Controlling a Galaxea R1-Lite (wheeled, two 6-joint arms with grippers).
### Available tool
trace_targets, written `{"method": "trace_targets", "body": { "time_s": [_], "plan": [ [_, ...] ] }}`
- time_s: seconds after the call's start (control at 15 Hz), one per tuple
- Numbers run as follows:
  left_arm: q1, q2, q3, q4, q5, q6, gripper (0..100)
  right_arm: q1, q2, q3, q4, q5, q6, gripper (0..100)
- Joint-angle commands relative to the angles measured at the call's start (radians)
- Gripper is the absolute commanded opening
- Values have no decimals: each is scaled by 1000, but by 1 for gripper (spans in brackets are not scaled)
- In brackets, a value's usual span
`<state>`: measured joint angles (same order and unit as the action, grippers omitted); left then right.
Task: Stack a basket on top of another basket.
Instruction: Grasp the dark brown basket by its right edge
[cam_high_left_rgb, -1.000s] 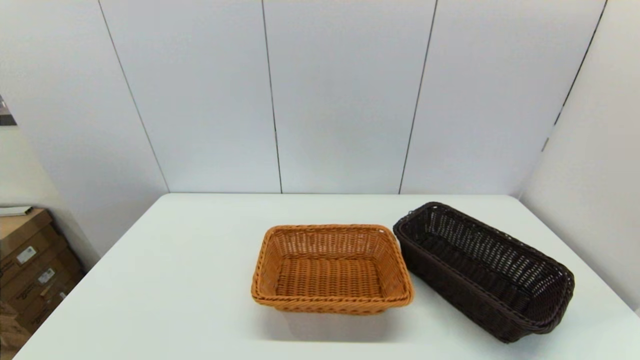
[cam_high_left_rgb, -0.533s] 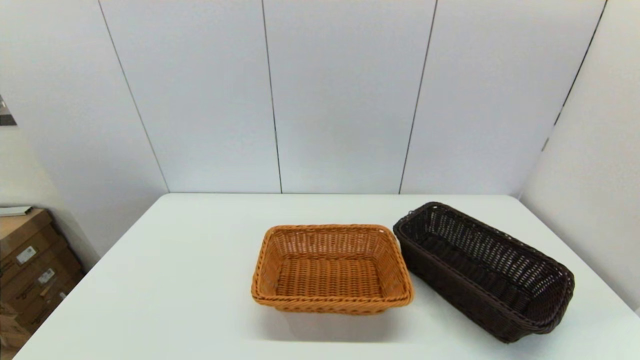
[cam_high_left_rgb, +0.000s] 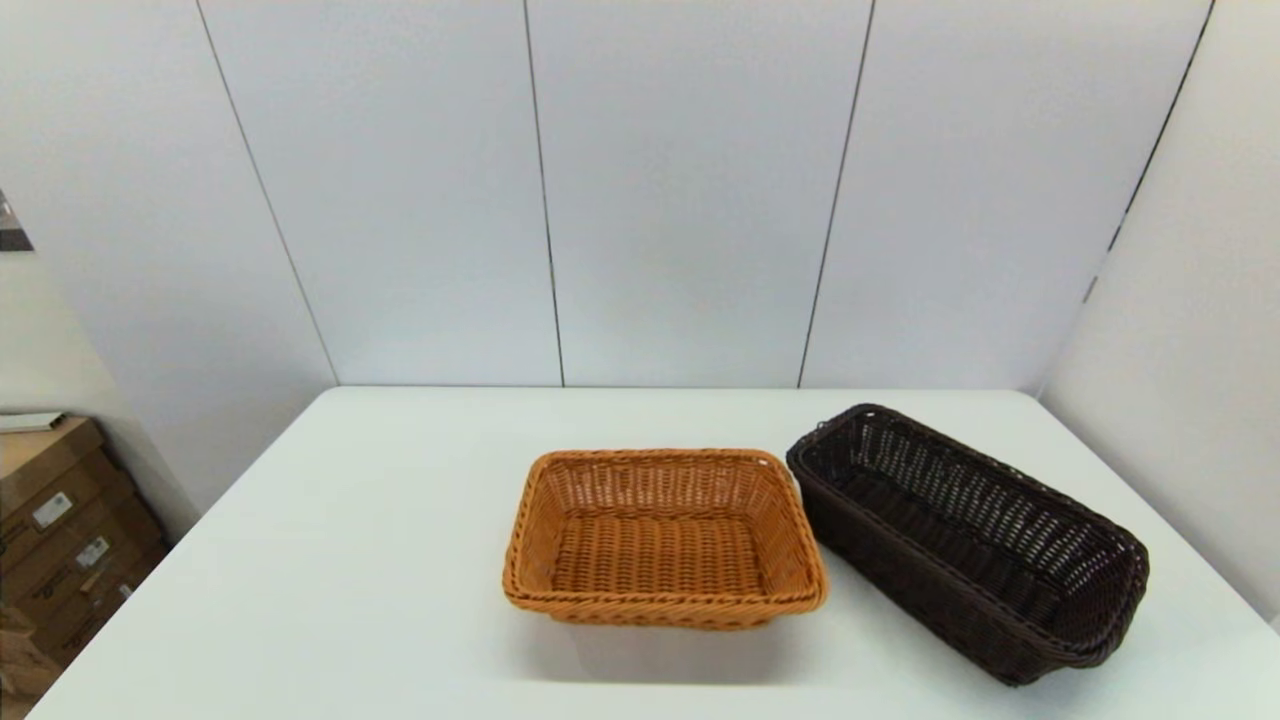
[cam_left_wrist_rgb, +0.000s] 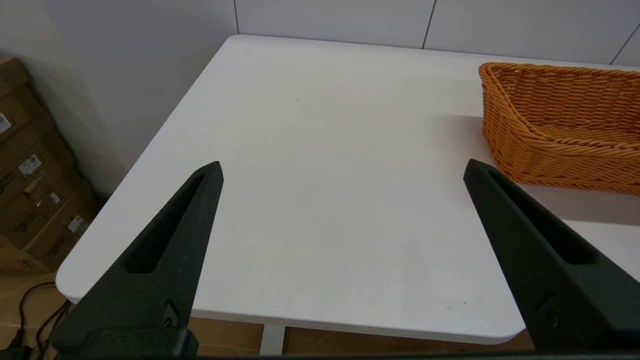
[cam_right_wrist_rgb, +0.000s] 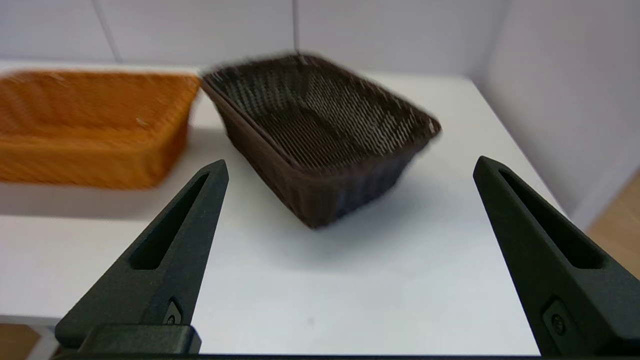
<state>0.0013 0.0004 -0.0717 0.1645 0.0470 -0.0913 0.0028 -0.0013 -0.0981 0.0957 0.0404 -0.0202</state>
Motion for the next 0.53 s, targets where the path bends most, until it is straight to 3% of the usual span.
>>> {"method": "trace_targets", "body": {
  "time_s": [0.07, 0.4, 0.53],
  "plan": [
    [0, -2, 0, 1, 1, -1, 100, 0, 1, -80, 64, 55, -3, 100],
    [0, -2, 0, 1, 1, -1, 100, 2, 118, -287, 274, 118, 5, 100],
    [0, -2, 0, 1, 1, -1, 100, 8, 251, -354, 282, 113, 22, 100]
  ]
}}
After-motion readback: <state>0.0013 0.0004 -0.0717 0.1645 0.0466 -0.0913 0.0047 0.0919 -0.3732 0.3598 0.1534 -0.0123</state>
